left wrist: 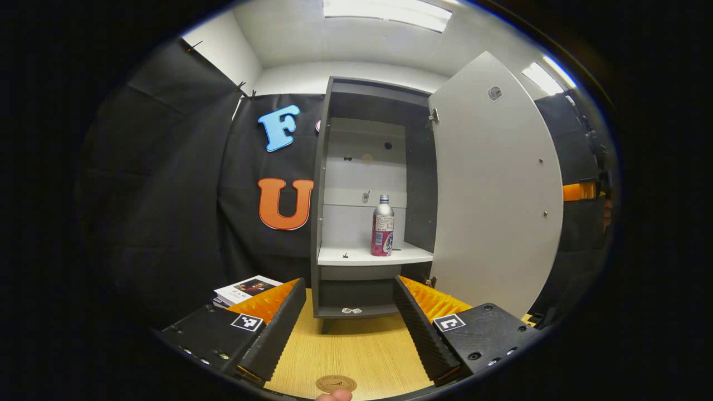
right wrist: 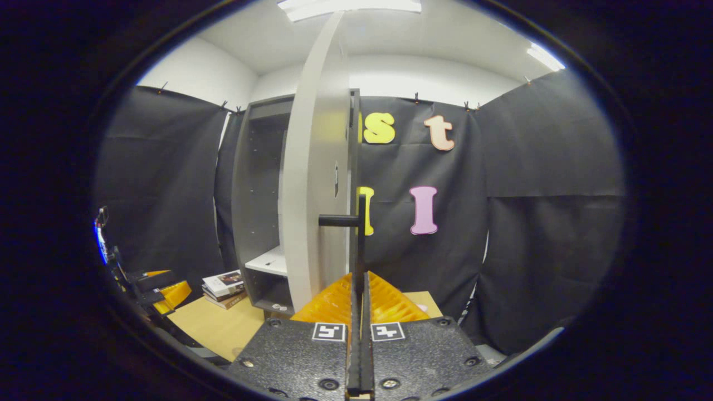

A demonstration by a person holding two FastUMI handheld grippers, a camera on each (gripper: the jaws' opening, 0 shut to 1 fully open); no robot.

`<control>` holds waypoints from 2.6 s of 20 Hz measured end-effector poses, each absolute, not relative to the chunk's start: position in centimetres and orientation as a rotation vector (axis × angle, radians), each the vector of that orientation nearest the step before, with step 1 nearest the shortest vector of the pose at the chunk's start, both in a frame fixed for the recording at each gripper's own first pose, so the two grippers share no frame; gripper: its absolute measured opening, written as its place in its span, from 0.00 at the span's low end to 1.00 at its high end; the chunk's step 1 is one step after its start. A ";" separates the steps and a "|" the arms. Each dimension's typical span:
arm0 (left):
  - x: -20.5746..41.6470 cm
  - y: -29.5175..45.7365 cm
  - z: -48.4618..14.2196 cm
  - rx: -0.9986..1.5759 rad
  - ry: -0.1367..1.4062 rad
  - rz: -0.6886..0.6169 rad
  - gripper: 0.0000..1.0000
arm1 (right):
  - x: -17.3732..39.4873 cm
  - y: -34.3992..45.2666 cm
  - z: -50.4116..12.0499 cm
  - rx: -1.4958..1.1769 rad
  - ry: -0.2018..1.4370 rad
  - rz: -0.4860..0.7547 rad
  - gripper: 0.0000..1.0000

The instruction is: Open the cabinet door with the right hand, grasp the bottle in the cabinet with the left hand and place it on the coaster, then close the cabinet door with the right hand.

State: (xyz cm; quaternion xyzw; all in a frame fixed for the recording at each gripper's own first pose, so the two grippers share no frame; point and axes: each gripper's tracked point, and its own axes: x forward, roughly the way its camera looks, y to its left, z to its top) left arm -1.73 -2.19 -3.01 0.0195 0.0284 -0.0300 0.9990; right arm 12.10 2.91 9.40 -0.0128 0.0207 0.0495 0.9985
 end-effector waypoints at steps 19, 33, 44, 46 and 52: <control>-1.7 1.7 -2.0 0.019 0.035 -0.006 0.95 | 10.5 15.2 3.9 0.121 0.033 0.207 0.05; 1.8 -2.0 -1.7 0.011 0.049 -0.088 0.95 | 13.2 14.7 0.2 0.127 0.034 0.185 0.94; 18.7 -11.0 -1.5 -0.009 0.086 -0.242 0.95 | 12.8 14.7 -0.7 0.088 0.057 0.208 0.94; 21.7 -11.9 -2.3 -0.011 0.084 -0.247 0.95 | 13.0 14.8 -0.9 0.096 0.064 0.213 0.94; 28.5 -13.9 -4.1 0.067 0.050 -0.214 0.95 | 13.8 15.2 -1.9 0.087 0.096 0.222 0.94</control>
